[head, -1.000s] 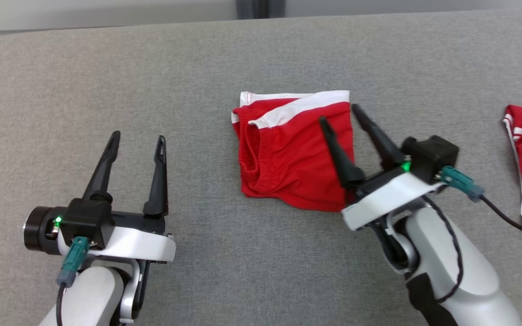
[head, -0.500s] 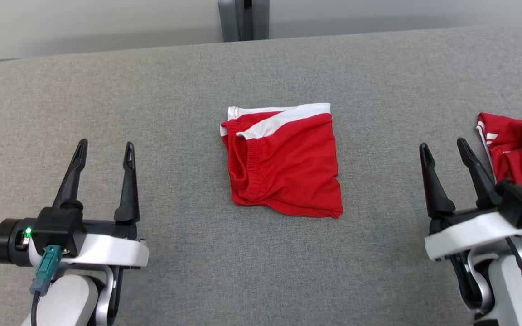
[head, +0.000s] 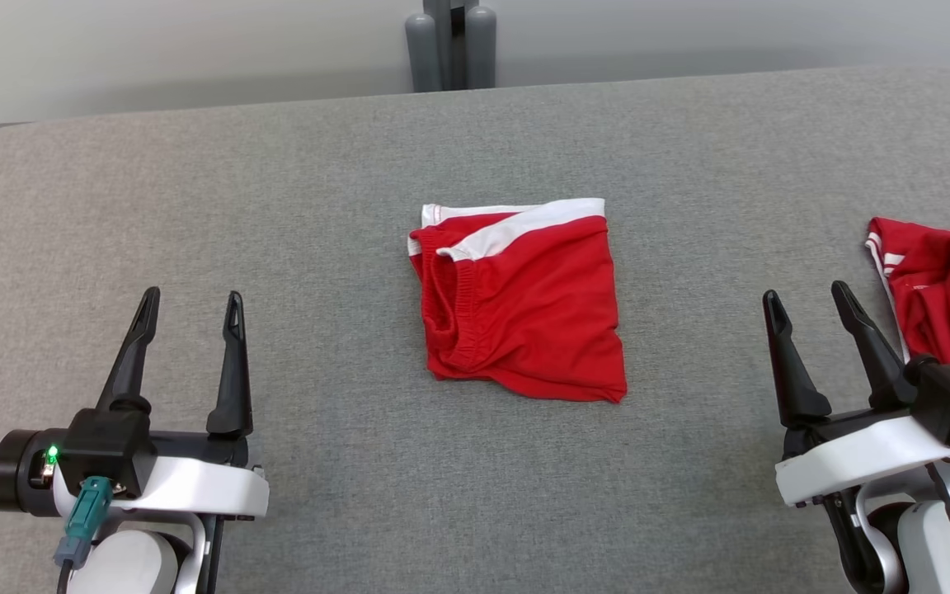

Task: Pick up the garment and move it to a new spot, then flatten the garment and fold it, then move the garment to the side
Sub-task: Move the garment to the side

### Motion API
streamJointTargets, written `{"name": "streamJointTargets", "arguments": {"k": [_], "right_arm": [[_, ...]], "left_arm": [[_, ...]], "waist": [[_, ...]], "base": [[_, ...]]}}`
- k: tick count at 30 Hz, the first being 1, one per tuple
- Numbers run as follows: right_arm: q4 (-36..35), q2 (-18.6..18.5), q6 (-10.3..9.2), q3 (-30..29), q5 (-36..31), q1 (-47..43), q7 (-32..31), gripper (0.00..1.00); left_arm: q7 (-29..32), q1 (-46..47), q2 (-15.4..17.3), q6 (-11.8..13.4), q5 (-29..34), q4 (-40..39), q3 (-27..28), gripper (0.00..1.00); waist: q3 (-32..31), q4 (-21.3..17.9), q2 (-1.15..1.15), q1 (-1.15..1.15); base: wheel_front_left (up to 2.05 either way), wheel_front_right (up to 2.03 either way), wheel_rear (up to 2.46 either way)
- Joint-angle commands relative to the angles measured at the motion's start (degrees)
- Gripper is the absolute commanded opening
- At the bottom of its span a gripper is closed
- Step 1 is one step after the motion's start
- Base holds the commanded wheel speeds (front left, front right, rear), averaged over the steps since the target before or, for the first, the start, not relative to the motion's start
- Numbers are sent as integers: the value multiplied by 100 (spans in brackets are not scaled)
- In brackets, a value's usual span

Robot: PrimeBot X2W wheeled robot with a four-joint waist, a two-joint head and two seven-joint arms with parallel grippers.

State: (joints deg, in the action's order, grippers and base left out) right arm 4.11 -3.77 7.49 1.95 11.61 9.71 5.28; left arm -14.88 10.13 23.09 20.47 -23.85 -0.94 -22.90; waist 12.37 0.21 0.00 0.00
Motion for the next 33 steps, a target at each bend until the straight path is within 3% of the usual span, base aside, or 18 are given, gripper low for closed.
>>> {"name": "streamJointTargets", "arguments": {"k": [1,12,20,27,28,29,30,33], "right_arm": [[-52,-15,1,-49,-14,-65,-23,100],[476,-246,1,212,84,266,-312,100],[1443,-290,1,646,258,628,-416,100],[2058,-236,1,791,378,830,-465,100],[2103,-224,1,813,385,861,-451,55],[2152,-215,1,822,395,885,-426,32],[2197,-208,1,828,406,896,-410,0],[2243,-197,1,851,459,962,-328,0]], "left_arm": [[-18,31,26,-15,26,-14,10,100],[-21,235,-116,-108,192,-174,84,100],[-21,232,-363,-375,434,-327,400,100],[-21,196,-597,-732,600,-355,827,100],[-21,196,-663,-787,595,-359,896,100],[-21,205,-710,-846,612,-370,962,100],[-22,198,-711,-898,654,-344,1014,100],[-22,174,-826,-1015,738,-307,1211,100]], "waist": [[18,33,0,0],[199,616,0,0],[337,1137,0,0],[401,1318,0,0],[410,1326,0,0],[419,1331,0,0],[430,1332,0,0],[447,1309,0,0]], "base": [[0,0,0],[0,0,0],[0,0,0],[0,0,0],[0,0,0],[0,0,0],[0,0,0],[0,0,0]]}}
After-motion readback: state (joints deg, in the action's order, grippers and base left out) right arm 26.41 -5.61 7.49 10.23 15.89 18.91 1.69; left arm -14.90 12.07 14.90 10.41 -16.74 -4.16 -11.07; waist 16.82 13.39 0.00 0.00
